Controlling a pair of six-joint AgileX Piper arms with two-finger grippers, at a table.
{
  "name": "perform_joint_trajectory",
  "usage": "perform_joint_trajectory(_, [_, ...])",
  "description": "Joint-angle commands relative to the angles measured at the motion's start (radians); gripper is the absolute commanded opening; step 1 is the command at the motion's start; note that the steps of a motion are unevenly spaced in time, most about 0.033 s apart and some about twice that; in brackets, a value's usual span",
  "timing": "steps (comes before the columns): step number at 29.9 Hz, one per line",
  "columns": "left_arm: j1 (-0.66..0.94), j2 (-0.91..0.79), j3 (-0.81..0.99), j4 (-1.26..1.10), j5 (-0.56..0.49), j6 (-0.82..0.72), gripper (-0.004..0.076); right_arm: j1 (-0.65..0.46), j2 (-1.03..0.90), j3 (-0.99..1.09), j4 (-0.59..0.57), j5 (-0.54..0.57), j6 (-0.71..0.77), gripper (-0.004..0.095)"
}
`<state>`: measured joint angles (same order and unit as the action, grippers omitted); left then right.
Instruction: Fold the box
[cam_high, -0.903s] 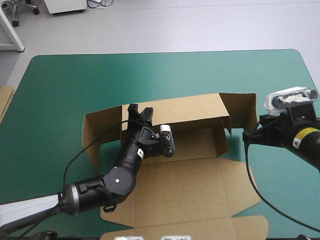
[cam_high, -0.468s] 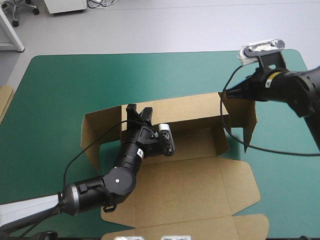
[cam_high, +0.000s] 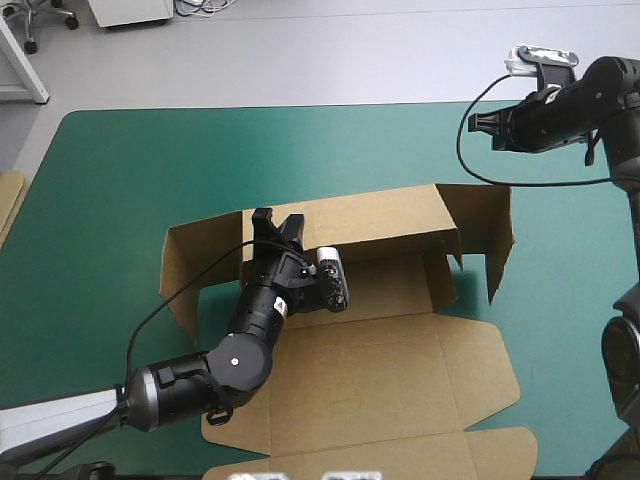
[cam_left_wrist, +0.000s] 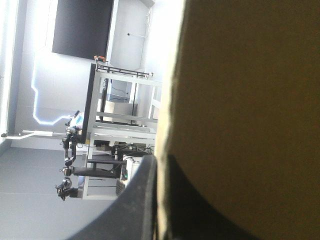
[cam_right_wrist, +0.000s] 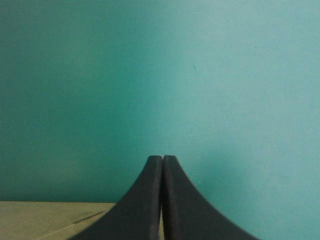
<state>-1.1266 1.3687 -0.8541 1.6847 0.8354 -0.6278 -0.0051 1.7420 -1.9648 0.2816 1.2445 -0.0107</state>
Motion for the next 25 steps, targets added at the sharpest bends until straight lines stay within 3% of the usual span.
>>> perform_joint_trajectory(1, [-0.004, -0.026, -0.027, 0.135, 0.067, -0.018, -0.001, -0.031, -0.005, -0.035, 0.071, 0.002, -0.027, -0.002])
perform_joint_trajectory(17, [-0.004, -0.013, -0.004, 0.135, 0.088, 0.027, -0.001, -0.018, 0.0, -0.025, 0.141, 0.002, -0.071, -0.0019])
perform_joint_trajectory(25, [-0.004, -0.013, -0.004, 0.135, 0.082, 0.002, -0.001, -0.008, -0.03, 0.135, 0.159, 0.002, -0.116, -0.0019])
